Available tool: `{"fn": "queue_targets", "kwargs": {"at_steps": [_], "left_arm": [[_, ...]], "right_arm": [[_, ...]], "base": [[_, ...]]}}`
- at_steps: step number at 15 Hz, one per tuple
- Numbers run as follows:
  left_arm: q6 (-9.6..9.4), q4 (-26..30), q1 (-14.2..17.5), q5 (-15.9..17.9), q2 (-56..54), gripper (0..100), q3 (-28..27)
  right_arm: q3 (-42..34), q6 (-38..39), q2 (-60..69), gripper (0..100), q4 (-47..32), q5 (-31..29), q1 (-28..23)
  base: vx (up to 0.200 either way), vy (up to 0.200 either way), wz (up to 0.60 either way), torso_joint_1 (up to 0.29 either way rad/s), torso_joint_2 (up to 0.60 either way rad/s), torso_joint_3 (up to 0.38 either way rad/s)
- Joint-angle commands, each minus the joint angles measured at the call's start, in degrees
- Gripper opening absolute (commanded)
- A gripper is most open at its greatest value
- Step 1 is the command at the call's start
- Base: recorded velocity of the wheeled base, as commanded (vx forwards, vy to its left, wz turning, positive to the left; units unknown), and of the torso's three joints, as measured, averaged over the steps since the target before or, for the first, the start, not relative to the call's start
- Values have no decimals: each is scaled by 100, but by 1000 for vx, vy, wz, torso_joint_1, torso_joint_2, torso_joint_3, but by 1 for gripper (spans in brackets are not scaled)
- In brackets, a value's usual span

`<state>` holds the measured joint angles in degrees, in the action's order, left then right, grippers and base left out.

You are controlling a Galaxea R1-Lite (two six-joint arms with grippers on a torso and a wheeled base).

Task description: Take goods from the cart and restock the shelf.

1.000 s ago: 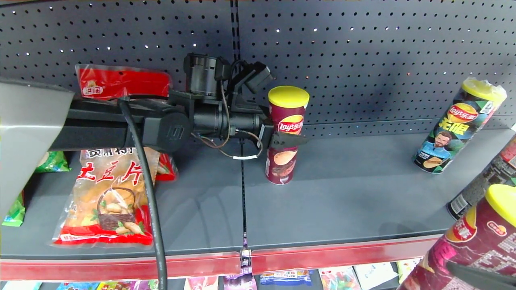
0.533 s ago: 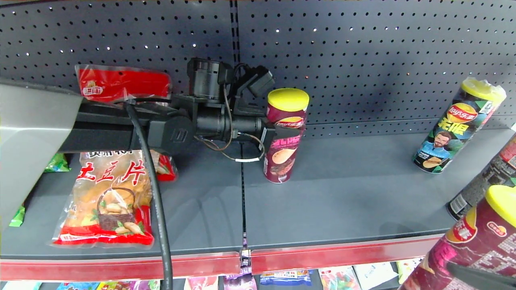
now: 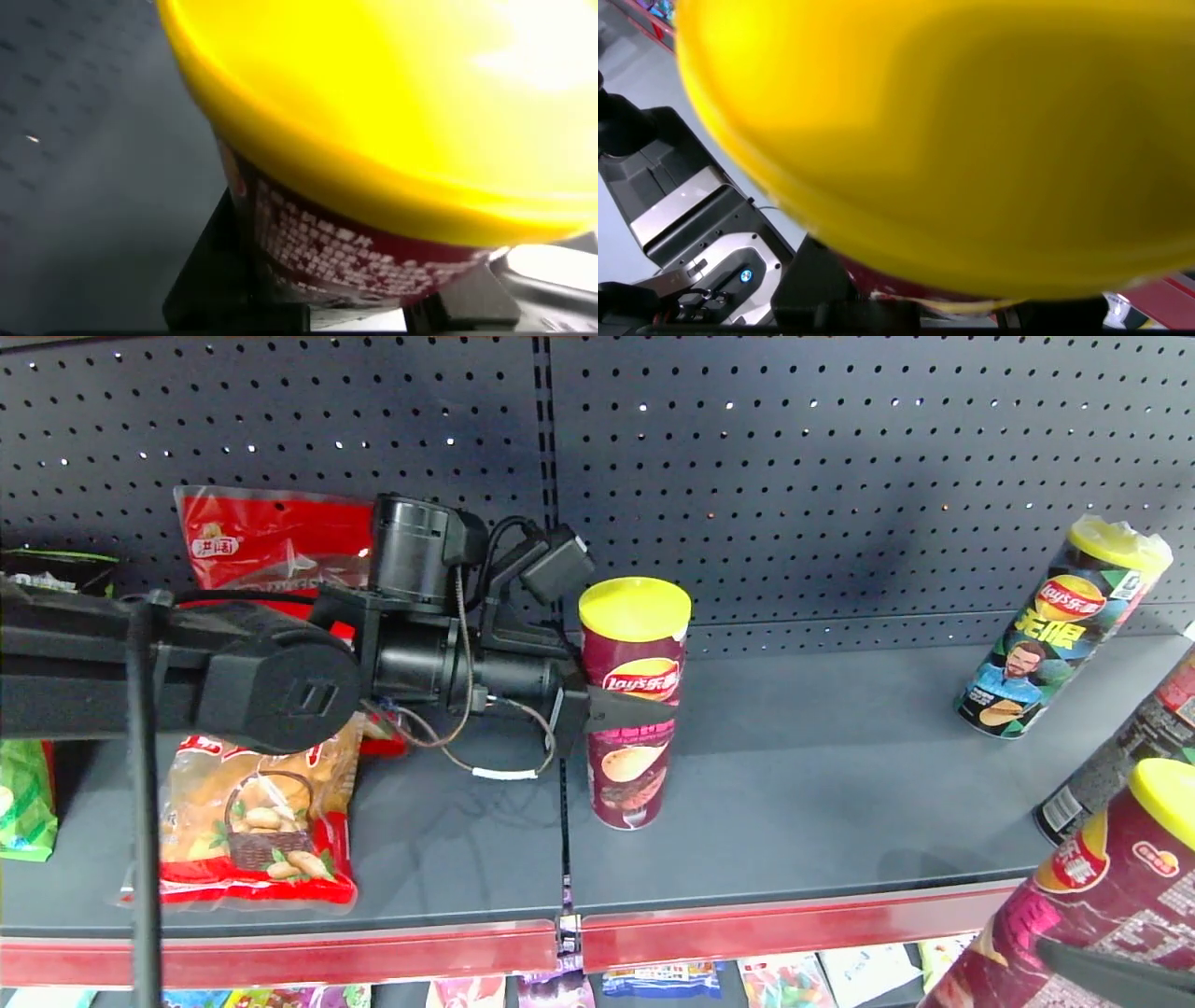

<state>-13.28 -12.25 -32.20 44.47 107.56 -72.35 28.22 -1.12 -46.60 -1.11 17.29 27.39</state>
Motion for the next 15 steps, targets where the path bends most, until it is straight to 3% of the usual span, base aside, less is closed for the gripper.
{"fn": "queue_targets", "kwargs": {"at_steps": [1, 7, 15], "left_arm": [[-8, -14, -76, 35, -402, 0, 327], [9, -14, -314, 27, -657, 0, 784], [0, -32, -366, -17, -815, 0, 1144]], "right_arm": [[17, -2, -24, 0, -3, 3, 3], [17, -2, -24, 0, -3, 3, 3], [17, -2, -24, 0, -3, 3, 3]], "base": [[0, 0, 0, 0, 0, 0], [0, 0, 0, 0, 0, 0], [0, 0, 0, 0, 0, 0]]}}
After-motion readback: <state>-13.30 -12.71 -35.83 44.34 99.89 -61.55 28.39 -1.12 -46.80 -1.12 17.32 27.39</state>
